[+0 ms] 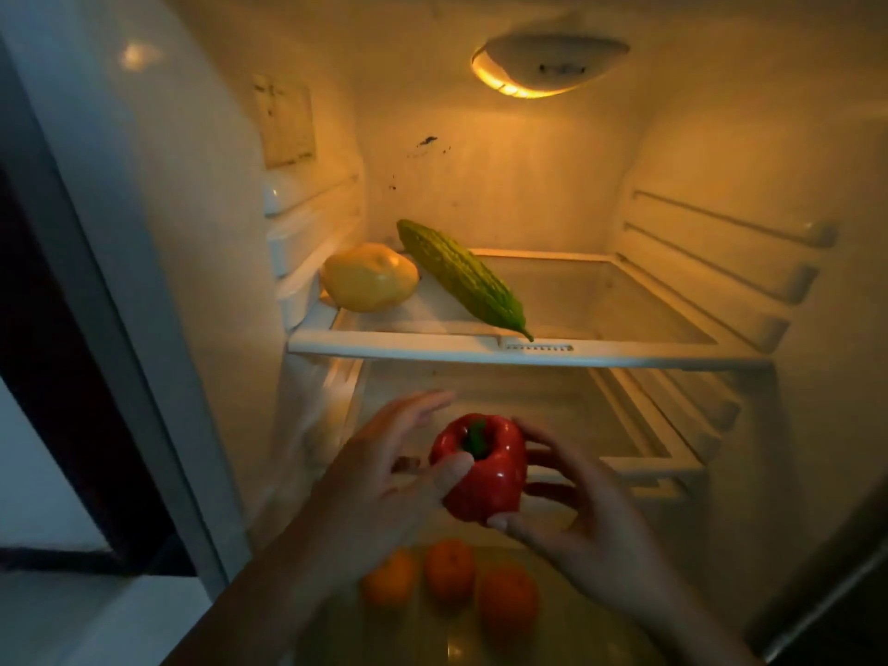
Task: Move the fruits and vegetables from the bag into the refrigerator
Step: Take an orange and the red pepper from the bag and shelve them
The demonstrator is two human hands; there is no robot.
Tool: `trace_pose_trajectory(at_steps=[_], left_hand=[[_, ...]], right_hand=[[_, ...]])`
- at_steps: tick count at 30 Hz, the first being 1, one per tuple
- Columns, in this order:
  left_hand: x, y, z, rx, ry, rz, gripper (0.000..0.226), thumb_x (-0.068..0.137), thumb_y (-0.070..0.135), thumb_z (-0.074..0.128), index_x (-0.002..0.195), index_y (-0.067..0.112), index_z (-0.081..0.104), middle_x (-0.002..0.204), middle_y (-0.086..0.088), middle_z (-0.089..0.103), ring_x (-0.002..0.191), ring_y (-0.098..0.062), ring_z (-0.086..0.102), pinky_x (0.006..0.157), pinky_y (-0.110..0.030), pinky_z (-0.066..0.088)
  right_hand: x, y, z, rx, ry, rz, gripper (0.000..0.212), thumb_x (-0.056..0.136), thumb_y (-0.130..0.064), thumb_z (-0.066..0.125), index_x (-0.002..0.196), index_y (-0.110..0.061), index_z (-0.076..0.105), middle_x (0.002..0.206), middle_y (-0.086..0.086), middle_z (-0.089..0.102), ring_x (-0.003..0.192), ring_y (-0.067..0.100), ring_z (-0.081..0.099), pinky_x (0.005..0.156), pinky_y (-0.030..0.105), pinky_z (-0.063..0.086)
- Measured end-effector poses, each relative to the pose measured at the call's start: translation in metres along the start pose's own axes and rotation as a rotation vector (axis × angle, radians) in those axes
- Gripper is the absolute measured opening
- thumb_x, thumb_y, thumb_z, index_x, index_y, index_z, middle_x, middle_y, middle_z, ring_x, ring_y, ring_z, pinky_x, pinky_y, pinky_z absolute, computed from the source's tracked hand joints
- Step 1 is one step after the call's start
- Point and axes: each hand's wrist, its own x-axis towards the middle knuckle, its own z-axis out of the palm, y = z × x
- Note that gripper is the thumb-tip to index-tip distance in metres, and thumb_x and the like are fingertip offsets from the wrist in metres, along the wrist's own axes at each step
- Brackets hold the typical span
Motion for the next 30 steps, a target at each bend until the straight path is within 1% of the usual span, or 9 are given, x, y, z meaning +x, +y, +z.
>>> trace_pose_trajectory(at_steps=[3, 6, 8, 10, 13, 16, 20, 24, 30], left_hand=[[0.022, 0.028, -0.018, 0.145, 0.131, 0.182, 0.042, 0.073, 0.058, 0.051, 0.113, 0.045, 0.052, 0.121, 0.033, 0.049, 0.114, 0.009, 0.047, 0.081, -0.009, 0.046], [0.048, 0.041, -0.034, 0.390, 0.311, 0.374, 0.040, 0.076, 0.047, 0.056, 0.112, 0.032, 0.057, 0.120, 0.016, 0.056, 0.112, -0.001, 0.051, 0.089, -0.030, 0.050], [0.064, 0.040, -0.041, 0.515, 0.372, 0.409, 0.041, 0.076, 0.045, 0.057, 0.113, 0.028, 0.058, 0.120, 0.007, 0.056, 0.114, -0.010, 0.051, 0.093, -0.042, 0.048], [0.078, 0.036, -0.046, 0.582, 0.407, 0.376, 0.040, 0.075, 0.043, 0.059, 0.112, 0.028, 0.059, 0.123, 0.002, 0.055, 0.115, -0.015, 0.049, 0.096, -0.044, 0.046], [0.095, 0.029, -0.051, 0.643, 0.464, 0.257, 0.041, 0.074, 0.038, 0.066, 0.113, 0.030, 0.058, 0.129, 0.004, 0.050, 0.118, -0.017, 0.045, 0.099, -0.037, 0.043], [0.110, 0.025, -0.057, 0.725, 0.435, 0.140, 0.049, 0.074, 0.035, 0.070, 0.120, 0.030, 0.054, 0.136, 0.002, 0.044, 0.124, -0.020, 0.039, 0.102, -0.036, 0.035], [0.119, 0.016, -0.064, 0.826, 0.387, 0.062, 0.056, 0.072, 0.030, 0.071, 0.125, 0.026, 0.051, 0.134, -0.003, 0.047, 0.120, -0.025, 0.043, 0.102, -0.039, 0.035], [0.124, 0.008, -0.063, 0.827, 0.390, 0.047, 0.058, 0.073, 0.025, 0.071, 0.127, 0.026, 0.048, 0.132, -0.001, 0.048, 0.118, -0.023, 0.044, 0.102, -0.039, 0.037], [0.152, 0.006, -0.058, 0.747, 0.500, 0.023, 0.057, 0.077, 0.026, 0.070, 0.129, 0.022, 0.047, 0.129, -0.004, 0.049, 0.115, -0.023, 0.046, 0.099, -0.037, 0.037]], right_hand=[[0.009, -0.017, -0.023, 0.020, 0.108, -0.072, 0.075, 0.056, -0.052, 0.081, 0.123, -0.047, 0.048, 0.126, -0.016, 0.056, 0.113, 0.008, 0.057, 0.083, 0.026, 0.055], [0.020, -0.034, -0.046, 0.034, 0.186, -0.134, 0.076, 0.055, -0.059, 0.079, 0.123, -0.042, 0.051, 0.124, -0.014, 0.058, 0.112, 0.008, 0.058, 0.081, 0.023, 0.054], [0.028, -0.045, -0.057, 0.042, 0.222, -0.171, 0.078, 0.055, -0.057, 0.079, 0.124, -0.037, 0.051, 0.124, -0.014, 0.058, 0.112, 0.008, 0.059, 0.080, 0.022, 0.054], [0.039, -0.054, -0.065, 0.050, 0.246, -0.197, 0.078, 0.056, -0.054, 0.079, 0.125, -0.034, 0.051, 0.123, -0.016, 0.058, 0.110, 0.006, 0.059, 0.079, 0.019, 0.053], [0.061, -0.064, -0.067, 0.061, 0.281, -0.209, 0.071, 0.061, -0.044, 0.080, 0.125, -0.034, 0.050, 0.121, -0.016, 0.058, 0.108, 0.001, 0.059, 0.079, 0.017, 0.053], [0.090, -0.069, -0.064, 0.026, 0.304, -0.180, 0.075, 0.056, -0.045, 0.076, 0.124, -0.037, 0.047, 0.119, -0.020, 0.055, 0.104, -0.004, 0.058, 0.078, 0.015, 0.053], [0.133, -0.063, -0.066, -0.015, 0.331, -0.133, 0.069, 0.063, -0.040, 0.078, 0.124, -0.034, 0.046, 0.114, -0.021, 0.053, 0.096, -0.001, 0.058, 0.067, 0.014, 0.051], [0.174, -0.049, -0.070, -0.153, 0.342, -0.075, 0.067, 0.071, -0.039, 0.077, 0.128, -0.026, 0.044, 0.120, -0.008, 0.054, 0.097, 0.008, 0.053, 0.066, 0.014, 0.042], [0.206, -0.037, -0.071, -0.195, 0.302, -0.042, 0.064, 0.072, -0.038, 0.077, 0.127, -0.022, 0.046, 0.124, 0.001, 0.056, 0.093, 0.010, 0.053, 0.062, 0.013, 0.041]])
